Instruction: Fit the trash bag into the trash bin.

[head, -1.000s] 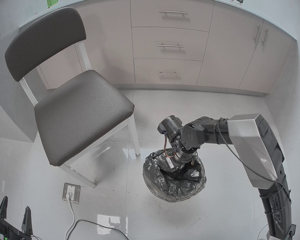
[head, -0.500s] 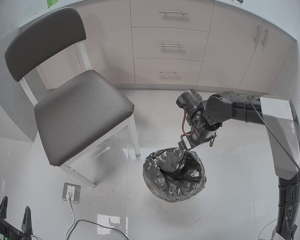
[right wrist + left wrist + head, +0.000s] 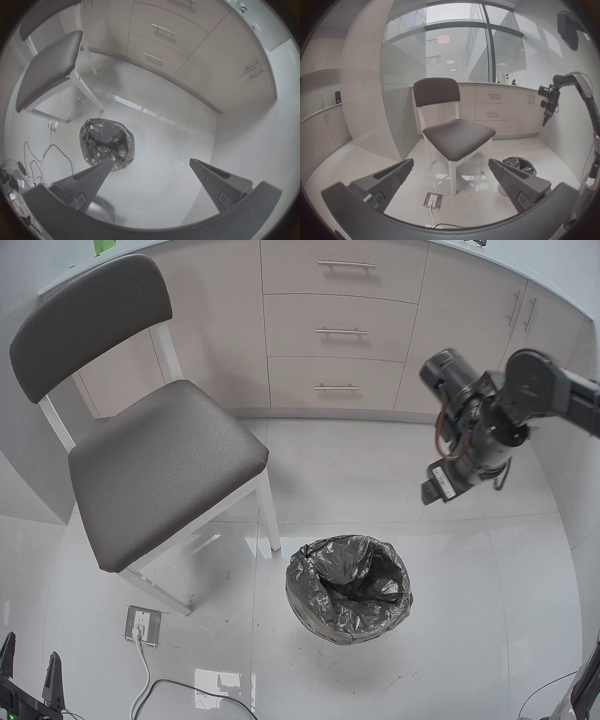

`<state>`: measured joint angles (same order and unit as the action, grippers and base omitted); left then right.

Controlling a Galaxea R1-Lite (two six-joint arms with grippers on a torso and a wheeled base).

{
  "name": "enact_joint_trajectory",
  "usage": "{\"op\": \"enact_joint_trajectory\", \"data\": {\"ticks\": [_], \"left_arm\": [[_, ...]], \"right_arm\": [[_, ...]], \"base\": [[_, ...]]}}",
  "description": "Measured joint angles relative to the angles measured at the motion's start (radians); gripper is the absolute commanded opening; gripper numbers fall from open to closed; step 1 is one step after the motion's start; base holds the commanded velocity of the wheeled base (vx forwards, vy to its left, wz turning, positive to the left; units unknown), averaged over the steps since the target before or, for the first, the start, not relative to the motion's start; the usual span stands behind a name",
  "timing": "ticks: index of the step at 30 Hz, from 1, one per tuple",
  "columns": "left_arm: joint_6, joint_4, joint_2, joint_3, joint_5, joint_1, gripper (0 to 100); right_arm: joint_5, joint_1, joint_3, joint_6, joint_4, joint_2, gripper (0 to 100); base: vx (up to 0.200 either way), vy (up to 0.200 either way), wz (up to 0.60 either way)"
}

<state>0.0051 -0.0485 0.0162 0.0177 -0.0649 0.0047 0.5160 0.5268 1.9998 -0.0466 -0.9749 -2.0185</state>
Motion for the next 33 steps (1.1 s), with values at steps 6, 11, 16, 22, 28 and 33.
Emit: {"op": "enact_joint_trajectory", "data": {"ticks": [6,11,16,22,28,33], "left_arm": [[-0.014,-0.002,0.0,0.0,0.001,0.0,100],[-0.019,-0.003,0.0,0.0,0.016,0.0,100],[-0.021,0.003,0.0,0.0,0.07,0.0,100],[-0.034,0.027,0.0,0.0,0.119,0.0,100],[-0.023,0.033,0.0,0.0,0.022,0.0,100],[-0.005,0.033,0.0,0.0,-0.045,0.0,100]], "right_arm": [[0.081,0.0,0.0,0.051,-0.186,0.215,100],[0.117,-0.004,0.001,0.096,-0.317,0.406,100],[0.133,-0.034,0.001,0.133,-0.437,0.579,100],[0.127,-0.133,0.0,0.175,-0.541,0.734,100],[0.053,-0.23,0.0,0.208,-0.556,0.873,100],[-0.009,-0.286,0.0,0.244,-0.553,1.002,100]], "base": [[0.0,0.0,0.0],[0.0,0.0,0.0],[0.0,0.0,0.0],[0.0,0.0,0.0],[0.0,0.0,0.0],[0.0,0.0,0.0]]}}
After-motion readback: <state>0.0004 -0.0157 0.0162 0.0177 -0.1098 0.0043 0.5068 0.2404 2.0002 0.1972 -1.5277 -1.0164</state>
